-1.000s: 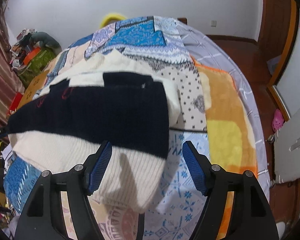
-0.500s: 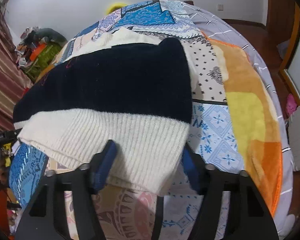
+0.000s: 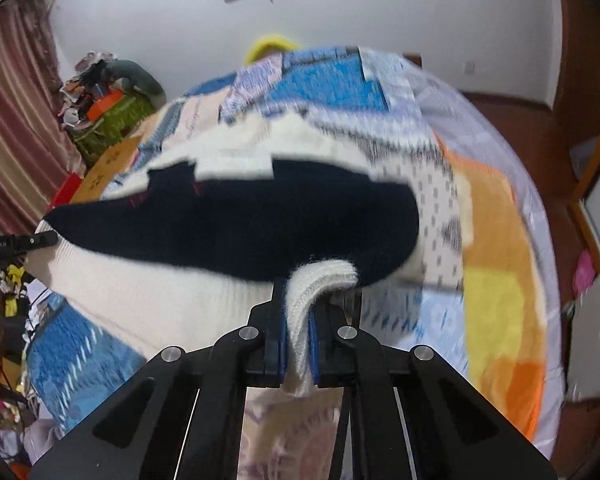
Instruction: Fold small clothes
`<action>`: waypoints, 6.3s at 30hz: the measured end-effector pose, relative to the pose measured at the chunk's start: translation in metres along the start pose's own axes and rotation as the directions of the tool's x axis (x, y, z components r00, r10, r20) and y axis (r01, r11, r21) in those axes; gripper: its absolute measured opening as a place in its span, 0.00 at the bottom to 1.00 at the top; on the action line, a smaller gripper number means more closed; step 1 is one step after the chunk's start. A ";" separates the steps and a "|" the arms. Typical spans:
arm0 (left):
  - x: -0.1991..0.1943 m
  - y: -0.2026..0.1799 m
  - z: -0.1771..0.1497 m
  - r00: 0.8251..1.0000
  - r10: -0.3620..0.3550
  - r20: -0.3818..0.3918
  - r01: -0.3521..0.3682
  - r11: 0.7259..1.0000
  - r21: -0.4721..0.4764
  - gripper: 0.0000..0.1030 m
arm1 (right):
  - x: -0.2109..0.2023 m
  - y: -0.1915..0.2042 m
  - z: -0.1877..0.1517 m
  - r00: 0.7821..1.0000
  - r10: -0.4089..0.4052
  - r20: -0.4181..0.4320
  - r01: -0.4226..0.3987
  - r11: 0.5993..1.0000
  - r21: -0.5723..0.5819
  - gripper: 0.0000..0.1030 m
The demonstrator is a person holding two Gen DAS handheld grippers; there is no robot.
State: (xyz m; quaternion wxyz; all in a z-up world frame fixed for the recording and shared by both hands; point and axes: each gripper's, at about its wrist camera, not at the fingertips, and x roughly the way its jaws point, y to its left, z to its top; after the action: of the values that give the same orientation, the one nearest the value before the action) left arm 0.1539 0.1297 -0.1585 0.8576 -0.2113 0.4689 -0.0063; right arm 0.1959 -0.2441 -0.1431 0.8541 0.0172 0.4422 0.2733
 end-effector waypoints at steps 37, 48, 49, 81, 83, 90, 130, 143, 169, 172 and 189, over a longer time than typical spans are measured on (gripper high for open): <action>0.142 0.056 0.151 0.991 0.063 -0.114 -0.080 0.985 -0.151 0.08 | 0.114 -0.089 0.131 0.999 -0.030 -0.040 0.035 0.989 0.144 0.07; 0.138 0.061 0.166 0.984 -0.002 -0.178 -0.033 0.981 -0.192 0.17 | 0.091 -0.102 0.150 0.997 -0.080 0.011 0.077 0.979 0.188 0.42; 0.136 0.060 0.167 0.985 0.005 -0.174 -0.038 0.982 -0.185 0.24 | 0.089 -0.104 0.152 0.997 -0.080 0.013 0.076 0.979 0.189 0.42; 0.140 -0.044 0.103 0.967 0.236 -0.092 -0.206 0.944 0.259 0.74 | 0.135 0.060 0.094 0.991 0.065 -0.114 -0.083 0.983 -0.163 0.71; 0.147 -0.045 0.099 0.958 0.273 -0.083 -0.239 0.927 0.289 0.74 | 0.142 0.061 0.086 0.990 0.038 -0.134 -0.064 0.978 -0.198 0.71; 0.149 -0.027 0.092 0.949 0.313 -0.043 -0.289 0.914 0.284 0.88 | 0.136 0.022 0.074 0.992 0.027 -0.120 -0.044 0.989 -0.143 0.75; 0.042 0.035 0.041 0.929 0.364 0.070 -0.367 0.929 0.039 0.89 | 0.025 -0.045 0.054 0.990 -0.144 0.011 0.143 0.989 0.043 0.79; 0.075 -0.007 0.024 0.979 0.187 -0.079 -0.186 0.982 0.021 0.89 | 0.073 0.032 0.072 0.999 -0.044 -0.005 0.043 0.992 -0.122 0.79; 0.138 0.026 0.057 0.976 -0.162 -0.142 0.095 0.917 -0.388 0.82 | 0.117 0.040 0.052 0.995 -0.035 -0.088 0.021 0.988 -0.152 0.83; 0.144 0.027 0.065 0.987 -0.102 -0.123 0.048 0.924 -0.378 0.72 | 0.117 0.040 0.052 0.996 -0.035 -0.086 0.022 0.988 -0.151 0.83; 0.112 0.043 0.092 0.996 0.072 0.047 -0.056 0.956 -0.289 0.25 | 0.098 0.050 0.058 0.997 -0.041 -0.059 0.029 0.981 -0.193 0.83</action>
State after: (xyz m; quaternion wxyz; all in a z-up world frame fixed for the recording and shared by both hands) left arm 0.2832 0.1788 -0.2210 0.8305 -0.3183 0.4470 0.0957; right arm 0.2622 -0.1419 -0.1673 0.8423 -0.0815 0.4405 0.2997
